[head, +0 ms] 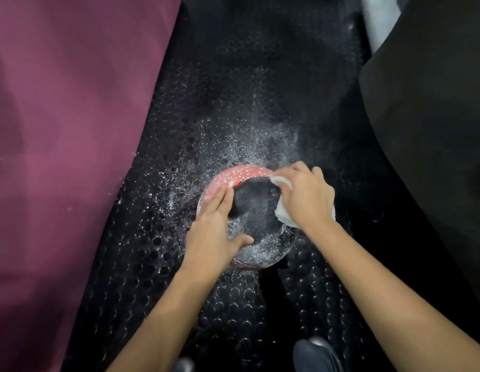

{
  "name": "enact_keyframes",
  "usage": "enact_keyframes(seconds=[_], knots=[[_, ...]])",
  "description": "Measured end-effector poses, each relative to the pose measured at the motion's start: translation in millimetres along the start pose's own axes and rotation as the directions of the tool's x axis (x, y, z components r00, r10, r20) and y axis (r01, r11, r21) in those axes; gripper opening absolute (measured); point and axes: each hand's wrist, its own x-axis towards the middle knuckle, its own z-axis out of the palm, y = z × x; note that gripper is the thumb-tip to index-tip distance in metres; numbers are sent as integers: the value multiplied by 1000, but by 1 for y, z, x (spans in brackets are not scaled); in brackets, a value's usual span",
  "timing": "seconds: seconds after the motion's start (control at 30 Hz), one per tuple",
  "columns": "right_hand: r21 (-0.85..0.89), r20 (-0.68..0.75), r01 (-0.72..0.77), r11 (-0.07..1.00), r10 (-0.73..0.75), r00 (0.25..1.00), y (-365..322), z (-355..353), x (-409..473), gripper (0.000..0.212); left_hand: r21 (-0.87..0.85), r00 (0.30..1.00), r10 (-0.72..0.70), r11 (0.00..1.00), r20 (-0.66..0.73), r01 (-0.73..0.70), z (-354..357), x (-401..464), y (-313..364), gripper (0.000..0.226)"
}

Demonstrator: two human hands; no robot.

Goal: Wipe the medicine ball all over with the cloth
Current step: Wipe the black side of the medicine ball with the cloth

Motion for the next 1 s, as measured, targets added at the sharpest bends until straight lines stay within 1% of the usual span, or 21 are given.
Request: enact_keyframes(seconds=[0.03, 0.13, 0.17, 0.2, 0.23, 0.3, 0.37, 0.47, 0.53, 0.6, 0.63, 0.7, 0.77, 0.8, 0.83, 0.9, 0.93, 0.97, 1.0], knots=[[-27, -7, 14, 1000, -14, 1000, -5, -1, -1, 30, 9, 1000, 7, 1000, -3, -7, 1, 1, 1, 107], [-85, -66, 210, 974, -216, 974, -33, 2, -12, 27, 18, 1000, 3, 1000, -1, -3, 0, 3, 0, 108], [-98, -87, 247, 964, -255, 963, -36, 3, -12, 26, 9, 1000, -10, 1000, -1, 10, -2, 2, -1, 108], [-90, -95, 251, 964, -259, 961, -32, 4, -10, 27, -8, 1000, -22, 1000, 4, 22, -4, 1, -2, 107], [-50, -82, 215, 975, -218, 972, -26, 5, -7, 28, -28, 999, -33, 999, 14, 33, -6, -1, -4, 107], [68, -35, 91, 994, -88, 995, -11, 7, -3, 28, -62, 999, -41, 997, 26, 42, -8, -1, -8, 107], [93, -24, 36, 995, -34, 999, -7, 8, -2, 26, -74, 999, -34, 997, 38, 37, -10, 3, -12, 108], [77, -20, 69, 995, -67, 998, -11, 11, 0, 26, -40, 995, -26, 999, 94, 30, -8, 8, -11, 114], [103, -34, 70, 992, -67, 997, -11, 10, 5, 26, 52, 992, -29, 998, 126, 23, -4, 8, -6, 119], [88, -40, 61, 994, -58, 998, -10, 10, 9, 27, 132, 992, -47, 991, 120, 31, -1, 9, -3, 120], [47, -46, 68, 997, -66, 997, -14, 9, 7, 27, 136, 993, -56, 990, 106, 41, 0, 11, -2, 120], [-18, -106, 154, 988, -155, 982, -22, 12, -3, 26, 106, 995, -60, 993, 77, 52, 0, 12, -3, 121], [-11, -170, 233, 972, -231, 958, -25, 14, -11, 26, 76, 996, -60, 996, 61, 55, -1, 11, -6, 119], [1, -162, 241, 971, -238, 958, -20, 13, -10, 27, 65, 996, -62, 996, 63, 57, 0, 10, -8, 118], [45, -130, 206, 977, -199, 971, -13, 11, -6, 27, 55, 996, -64, 997, 65, 61, 0, 8, -9, 118], [181, -45, 35, 983, -27, 999, 0, 9, 3, 25, 38, 996, -68, 997, 64, 66, 0, 6, -10, 118], [184, -48, -6, 983, 16, 999, 1, 10, 3, 26, 36, 996, -67, 997, 67, 65, 0, 6, -10, 119], [148, -67, 2, 989, 8, 998, -4, 10, -1, 26, 37, 995, -69, 997, 66, 67, 0, 6, -9, 119], [92, -103, 61, 994, -51, 993, -10, 11, -5, 26, 37, 995, -74, 997, 64, 72, 0, 6, -10, 120]])
